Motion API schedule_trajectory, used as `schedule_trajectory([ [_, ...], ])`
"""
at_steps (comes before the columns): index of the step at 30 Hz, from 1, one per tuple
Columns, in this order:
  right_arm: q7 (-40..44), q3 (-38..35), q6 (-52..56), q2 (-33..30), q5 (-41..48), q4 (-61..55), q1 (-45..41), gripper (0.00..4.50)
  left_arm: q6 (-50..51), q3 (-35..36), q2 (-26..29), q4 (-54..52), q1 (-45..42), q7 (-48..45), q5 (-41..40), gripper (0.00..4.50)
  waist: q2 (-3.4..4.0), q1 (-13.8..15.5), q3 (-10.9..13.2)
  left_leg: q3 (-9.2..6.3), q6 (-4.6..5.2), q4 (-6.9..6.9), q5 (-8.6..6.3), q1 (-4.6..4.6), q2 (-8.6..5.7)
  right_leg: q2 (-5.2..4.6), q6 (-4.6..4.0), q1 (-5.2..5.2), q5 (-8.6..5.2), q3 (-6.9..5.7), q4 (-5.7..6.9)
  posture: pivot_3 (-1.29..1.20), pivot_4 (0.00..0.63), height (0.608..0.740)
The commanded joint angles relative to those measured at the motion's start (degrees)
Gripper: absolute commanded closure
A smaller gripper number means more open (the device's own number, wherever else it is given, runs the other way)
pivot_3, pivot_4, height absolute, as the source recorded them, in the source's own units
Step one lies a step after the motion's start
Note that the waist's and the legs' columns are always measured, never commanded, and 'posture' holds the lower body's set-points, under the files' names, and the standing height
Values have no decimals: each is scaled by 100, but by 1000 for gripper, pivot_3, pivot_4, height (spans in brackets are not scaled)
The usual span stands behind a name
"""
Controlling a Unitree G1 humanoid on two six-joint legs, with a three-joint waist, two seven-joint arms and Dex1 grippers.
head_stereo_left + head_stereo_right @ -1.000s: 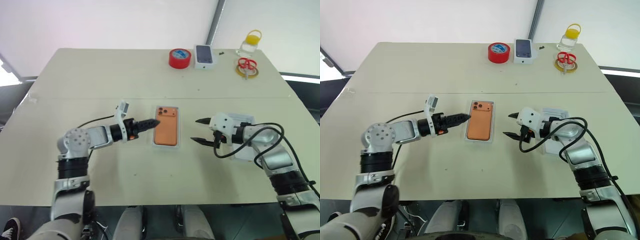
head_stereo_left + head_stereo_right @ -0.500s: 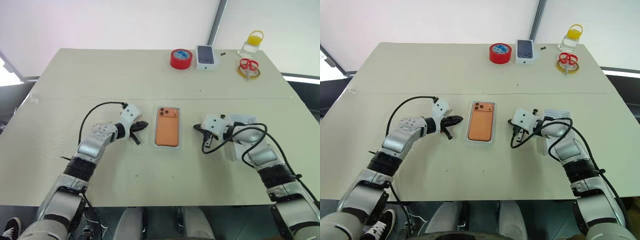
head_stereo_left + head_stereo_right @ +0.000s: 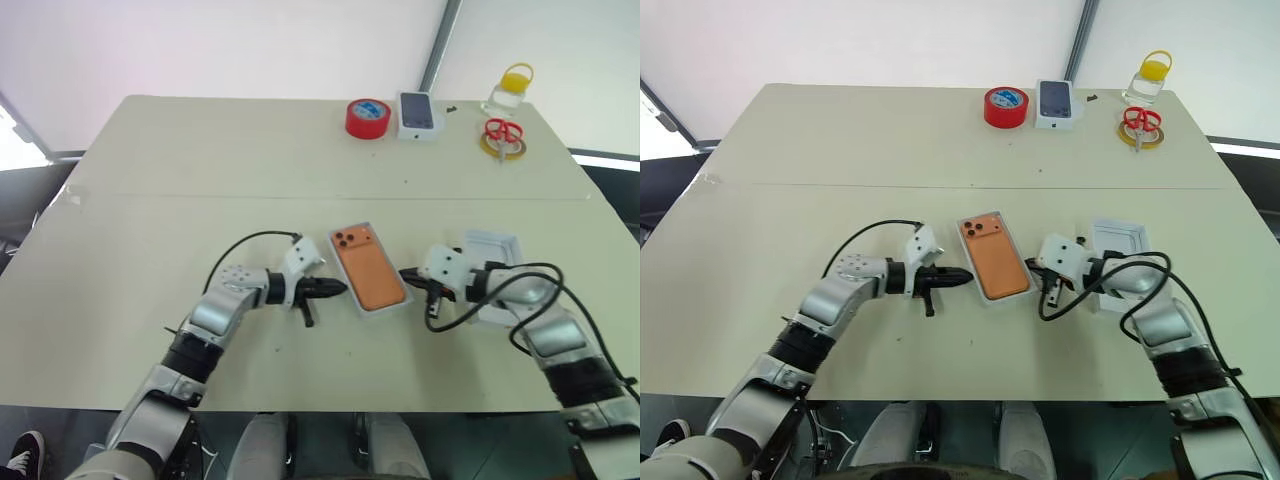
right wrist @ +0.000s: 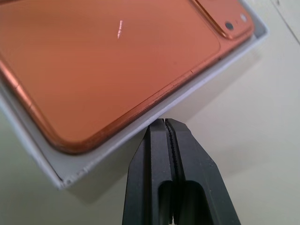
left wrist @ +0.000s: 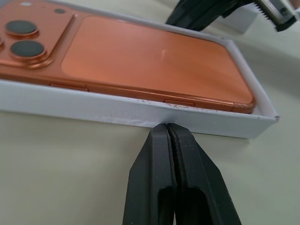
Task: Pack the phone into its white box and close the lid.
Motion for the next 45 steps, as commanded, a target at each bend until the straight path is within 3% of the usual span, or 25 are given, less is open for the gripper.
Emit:
schedule_trajectory([
  [1,238,-166,15,-156,330,-646,242,4460,-245,-323,-476,162,-281,62,166,4421,0,-4,0,3,2,2,-1,-1,-4,-5,3,0,2,0,-2,0,150,740],
  [8,497,-561,540,-514,684,-1047,774,4460,-624,-331,-836,576,-406,149,452,4421,2,8,-1,2,2,7,-1,1,-1,-5,13,1,6,-1,-2,0,150,740],
  [10,290,-545,236,-499,426,-928,756,4460,-541,-240,-865,596,-410,95,384,4421,2,-1,-1,2,2,7,-1,0,-1,-4,13,1,7,-1,-2,0,150,740],
  [24,285,-686,-110,-683,347,-439,576,4460,-610,210,-687,753,-387,305,395,4421,4,-13,-1,2,2,6,-1,0,5,2,14,-2,7,-1,-1,0,150,740],
  [33,287,-859,-551,-1115,182,209,843,4460,-492,414,-384,303,-179,286,250,4421,5,-7,0,3,2,6,-1,0,5,1,14,-3,7,0,0,0,150,740],
  [43,352,-1600,-220,-1266,855,-318,1379,4460,-417,1003,165,-626,325,305,-185,4421,7,-15,0,3,2,6,-1,2,7,1,14,-3,7,1,2,0,150,740],
  [45,181,-1722,514,-1009,1377,-595,1146,3926,417,1187,337,-903,396,-28,-813,3898,7,-25,0,2,2,6,-1,1,8,1,13,-3,7,1,2,0,150,740],
])
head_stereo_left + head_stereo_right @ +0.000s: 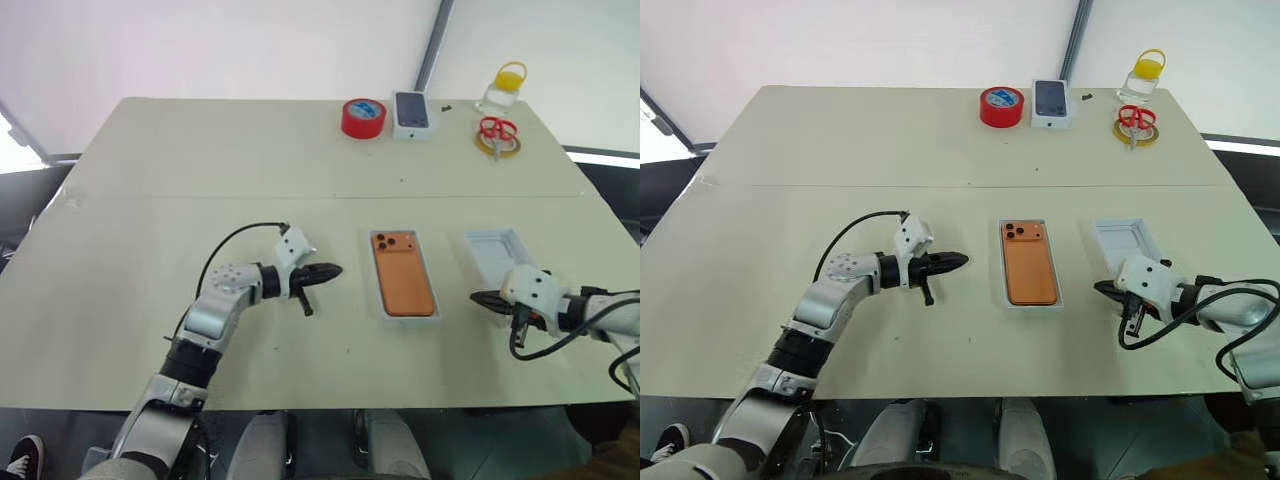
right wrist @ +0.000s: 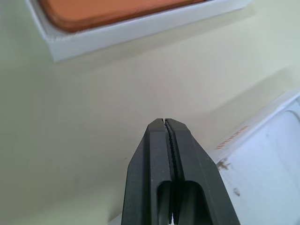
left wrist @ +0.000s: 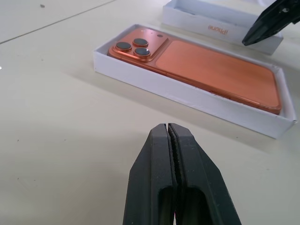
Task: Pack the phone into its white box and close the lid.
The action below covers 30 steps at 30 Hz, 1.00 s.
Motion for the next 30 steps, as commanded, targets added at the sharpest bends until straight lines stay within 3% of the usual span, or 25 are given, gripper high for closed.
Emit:
schedule_trajectory([
  [1,-397,-326,814,324,629,-577,-357,3580,525,349,269,-587,57,-324,-641,3533,0,-22,0,1,0,0,0,1,1,0,0,0,0,1,0,0,150,740],
  [8,-1498,-533,1982,574,454,-1124,-481,142,-206,611,871,-1050,338,-516,-611,102,6,26,-1,-2,-2,-3,0,-3,2,4,-4,-6,-1,3,3,0,150,740],
  [14,-2009,-545,3432,464,529,-1699,-585,31,-1235,754,1115,-963,577,-723,-521,52,7,10,-1,5,-1,-2,0,-4,-5,-9,-4,-8,-1,4,2,0,150,740],
  [18,-2211,-530,5174,446,917,-2276,-680,31,-1616,743,1169,-962,657,-914,-604,52,9,5,-2,4,-1,-2,0,-4,-1,-6,-4,-10,-1,4,3,0,150,740],
  [21,-2178,-337,5852,215,1021,-2665,-589,31,-1876,702,1150,-915,661,-968,-560,52,10,11,-2,3,-1,-2,0,-6,0,-7,-4,-10,-1,3,3,0,150,740],
  [30,-2467,57,7504,97,1199,-2082,-1778,31,-2239,760,1063,-1029,844,-954,-718,52,11,-4,-3,4,-1,-3,0,-7,2,-1,-4,-13,-1,2,2,0,150,740],
])
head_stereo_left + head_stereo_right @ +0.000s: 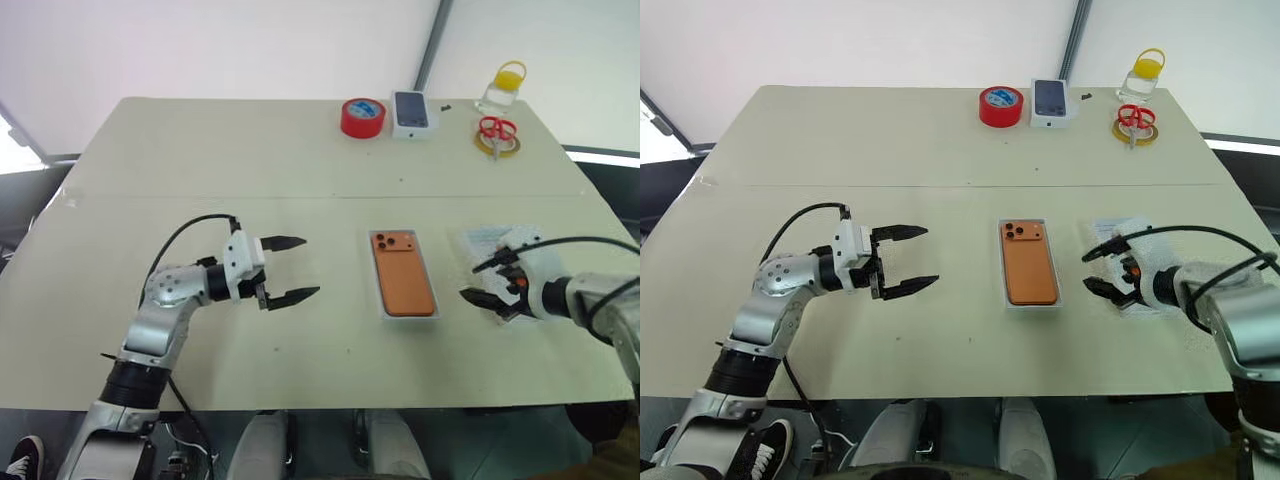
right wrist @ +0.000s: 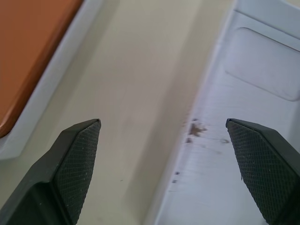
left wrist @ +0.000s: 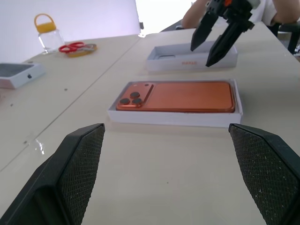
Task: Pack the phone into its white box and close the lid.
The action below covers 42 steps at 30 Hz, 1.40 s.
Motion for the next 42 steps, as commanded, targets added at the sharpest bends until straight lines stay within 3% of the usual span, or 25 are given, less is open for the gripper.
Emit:
schedule_trajectory([
  [1,-39,95,449,-45,127,249,-439,31,-138,146,52,-194,140,-22,-175,52,0,-1,0,0,0,-1,0,-1,0,1,0,-1,0,0,0,0,150,740],
  [10,-61,631,733,31,220,854,-853,31,-107,146,99,-471,469,102,-222,52,0,3,0,1,0,-1,0,-4,-1,-1,0,-1,0,0,-2,0,150,740],
  [13,-93,737,697,9,199,985,-868,825,-27,120,68,-617,606,193,-234,52,1,-1,-1,3,0,0,0,-3,-2,-2,1,-1,1,1,-2,0,150,740],
  [20,-304,817,558,145,53,1277,-912,4464,56,94,10,-747,696,354,-217,52,-1,-2,-2,1,0,0,0,-1,1,4,1,0,1,0,-1,0,150,740],
  [24,-495,689,703,372,29,1345,-1015,4464,103,98,-8,-688,634,351,-283,52,-12,-12,-9,1,0,0,0,0,3,6,1,1,1,0,-1,0,150,740],
  [32,-1018,-664,1058,1436,117,1508,-1815,4464,106,151,-39,-601,567,468,-241,52,-8,-56,-11,5,0,-2,0,-1,19,22,0,-6,2,3,1,0,150,740],
  [35,-1128,-1155,922,1945,288,1506,-2383,4500,300,192,-70,-543,487,524,-370,861,4,-48,-6,5,0,-2,0,-4,18,22,1,-8,3,3,2,0,150,740],
  [42,-1472,-2265,1173,3369,786,1073,-3221,4500,623,266,-99,-473,311,665,-523,4417,8,-19,-6,0,0,-5,0,-4,18,23,21,-9,15,0,11,0,150,740],
])
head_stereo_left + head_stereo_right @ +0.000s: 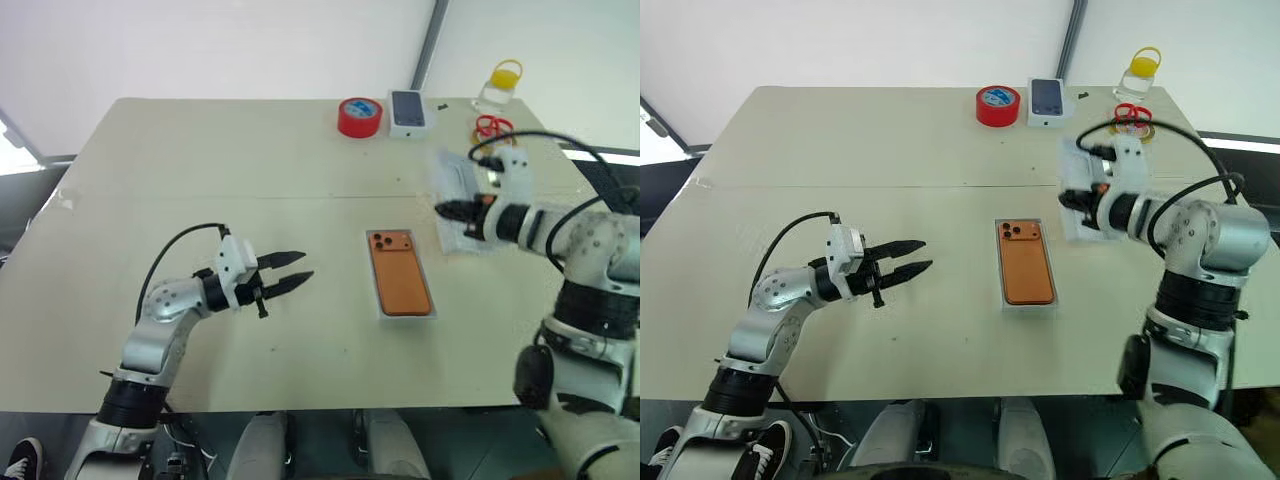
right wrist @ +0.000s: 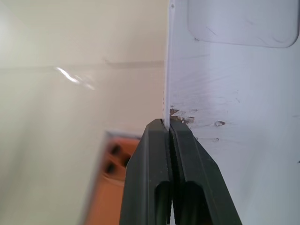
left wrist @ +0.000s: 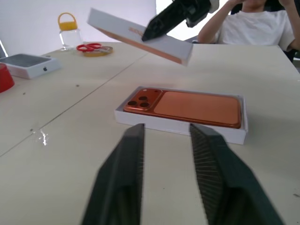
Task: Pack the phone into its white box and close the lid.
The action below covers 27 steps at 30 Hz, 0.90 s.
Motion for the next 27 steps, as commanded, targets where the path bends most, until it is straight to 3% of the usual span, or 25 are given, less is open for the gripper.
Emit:
schedule_trajectory([
  [1,-142,-639,237,712,453,-672,-182,4500,100,120,-55,-75,-116,133,-145,4465,1,6,0,-1,0,-1,0,-1,-1,0,0,0,0,0,1,0,150,740],
  [5,-470,-1308,639,2132,1402,-1390,82,4500,75,45,-145,-141,-159,345,-14,4465,4,-7,0,-2,0,-3,0,-1,-1,-2,1,-6,1,1,13,0,150,740],
  [8,-1012,-1438,648,2733,2883,-1740,533,4500,73,38,-186,-175,-166,447,12,4465,9,7,3,-6,0,-3,0,-1,-1,-2,0,-17,1,1,50,0,150,740],
  [10,-1490,-1331,648,2780,3977,-1853,859,4500,57,50,-189,-177,-169,480,11,4465,15,2,6,-5,-1,-2,0,-1,-5,-6,-1,-20,0,3,48,0,150,740],
  [13,-2329,-923,648,2583,5665,-1869,1557,4500,58,61,-196,-177,-192,505,-15,4465,15,-22,6,-6,-1,-2,1,0,-10,-12,-3,-20,-1,5,47,0,150,740],
  [15,-3420,168,-394,1714,7622,-1780,2512,4500,50,53,-210,-162,-229,519,-6,4465,15,-16,5,-10,-1,-4,1,1,-8,-11,-9,-19,-6,3,46,0,150,740],
  [17,-3990,933,-1200,970,8587,-1839,3060,4500,36,63,-235,-143,-251,547,5,4465,20,-44,12,-7,0,-9,0,-1,-12,-16,-26,-19,-18,5,42,0,150,740],
  [21,-3855,1717,-1972,194,8760,-2050,3470,4500,17,47,-297,-110,-281,603,27,4465,21,-150,12,11,0,-3,0,2,-12,-17,-24,-15,-20,16,25,0,150,740],
  [27,-4074,2214,-2761,94,8760,-1573,3145,4500,77,-179,-405,-323,-105,670,106,4465,18,-115,11,8,0,-4,0,1,21,19,-17,-15,-22,14,18,0,150,740],
])
